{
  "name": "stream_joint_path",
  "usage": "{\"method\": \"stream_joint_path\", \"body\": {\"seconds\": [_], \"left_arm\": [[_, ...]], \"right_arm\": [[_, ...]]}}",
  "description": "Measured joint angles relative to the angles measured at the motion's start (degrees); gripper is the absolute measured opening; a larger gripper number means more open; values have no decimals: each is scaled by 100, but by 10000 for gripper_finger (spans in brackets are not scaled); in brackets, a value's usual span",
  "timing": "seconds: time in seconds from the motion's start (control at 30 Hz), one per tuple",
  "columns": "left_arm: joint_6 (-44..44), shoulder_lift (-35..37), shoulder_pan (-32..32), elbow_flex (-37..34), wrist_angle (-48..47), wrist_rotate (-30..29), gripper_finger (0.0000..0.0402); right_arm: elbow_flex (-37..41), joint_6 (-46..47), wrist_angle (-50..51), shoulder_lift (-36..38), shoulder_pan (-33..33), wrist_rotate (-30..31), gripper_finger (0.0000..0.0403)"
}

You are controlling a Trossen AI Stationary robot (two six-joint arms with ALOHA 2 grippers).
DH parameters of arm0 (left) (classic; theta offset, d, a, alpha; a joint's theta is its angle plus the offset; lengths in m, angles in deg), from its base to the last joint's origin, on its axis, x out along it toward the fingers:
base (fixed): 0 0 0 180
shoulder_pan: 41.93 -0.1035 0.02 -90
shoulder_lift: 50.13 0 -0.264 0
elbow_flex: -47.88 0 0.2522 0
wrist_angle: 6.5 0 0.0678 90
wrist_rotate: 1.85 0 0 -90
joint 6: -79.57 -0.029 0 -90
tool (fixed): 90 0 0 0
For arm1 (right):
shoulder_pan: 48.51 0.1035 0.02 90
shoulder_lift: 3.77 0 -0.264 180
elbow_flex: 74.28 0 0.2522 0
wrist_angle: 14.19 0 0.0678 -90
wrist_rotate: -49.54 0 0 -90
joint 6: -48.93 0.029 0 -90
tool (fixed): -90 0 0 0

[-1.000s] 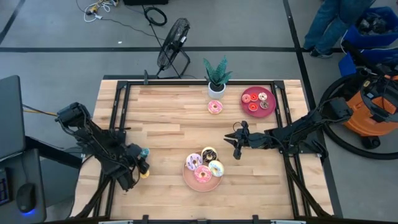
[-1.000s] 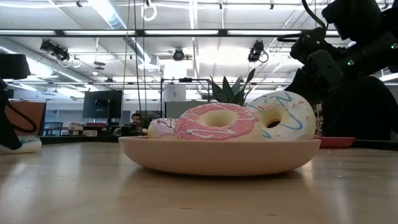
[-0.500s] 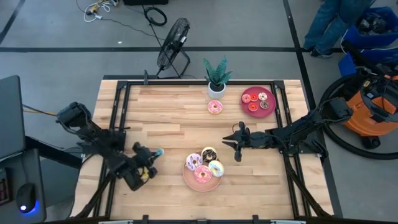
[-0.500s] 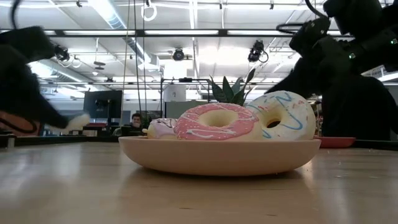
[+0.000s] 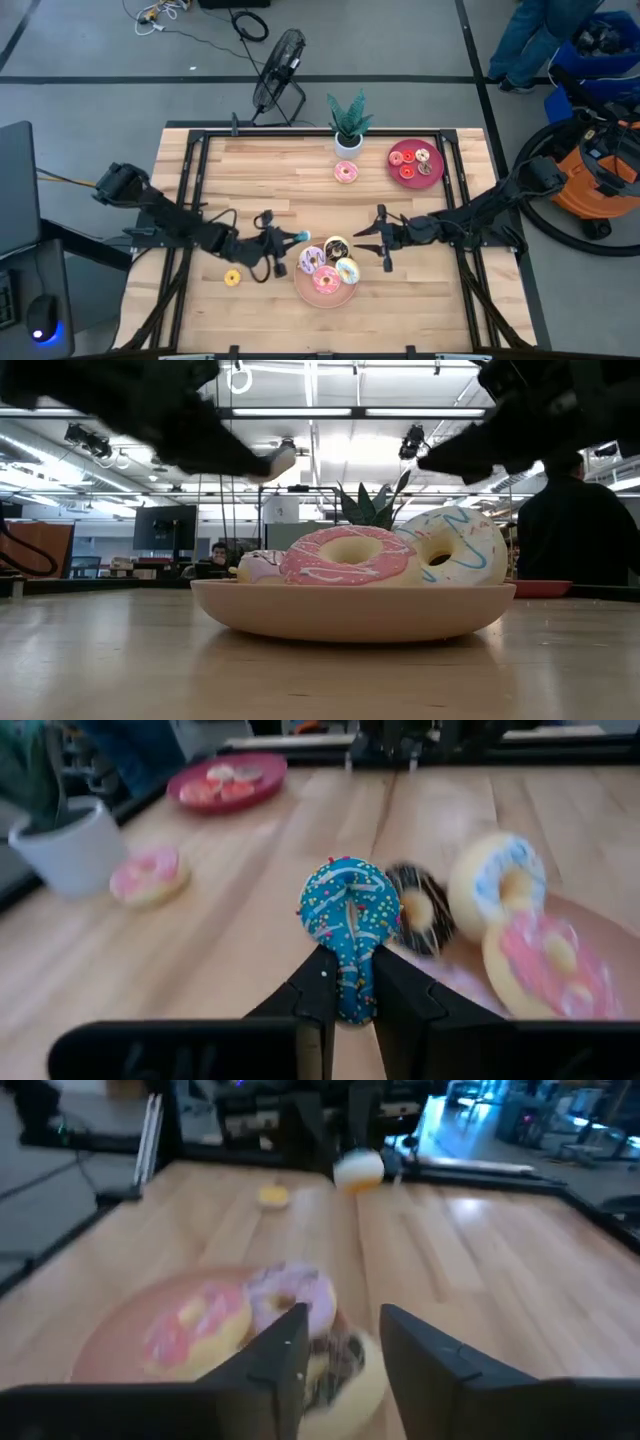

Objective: Pick & Place donuts
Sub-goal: Put the small blue donut on the red plate

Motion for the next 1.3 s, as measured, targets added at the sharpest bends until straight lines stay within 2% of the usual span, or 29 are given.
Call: {"method": "stream_joint_path", "body": {"seconds": [0.17,0.3,0.43,0.63,0.87,1.07,1.3], "left_arm": [[-903,-464,-417,712,59,340,55],[-1482,-1044,-538,1328,40,341,55],[-1901,-1516,-580,1818,-24,308,57],[-2238,-1814,-581,2174,-111,59,57],[-2266,-1804,-615,2204,-130,-11,57],[-2206,-1803,-634,2205,-179,-28,57],[-2204,-1803,-636,2202,-231,-46,57]], "right_arm": [[-647,691,695,0,-156,281,168],[-1184,1133,1630,0,-467,-276,179],[-1391,1461,1761,2,-681,-937,180],[-1504,2022,2341,0,-898,-916,181],[-1504,2150,2219,0,-1038,-1377,180],[-1504,2245,2193,-53,-1042,-1410,153],[-1504,2143,2026,-291,-1139,-1444,100]]}}
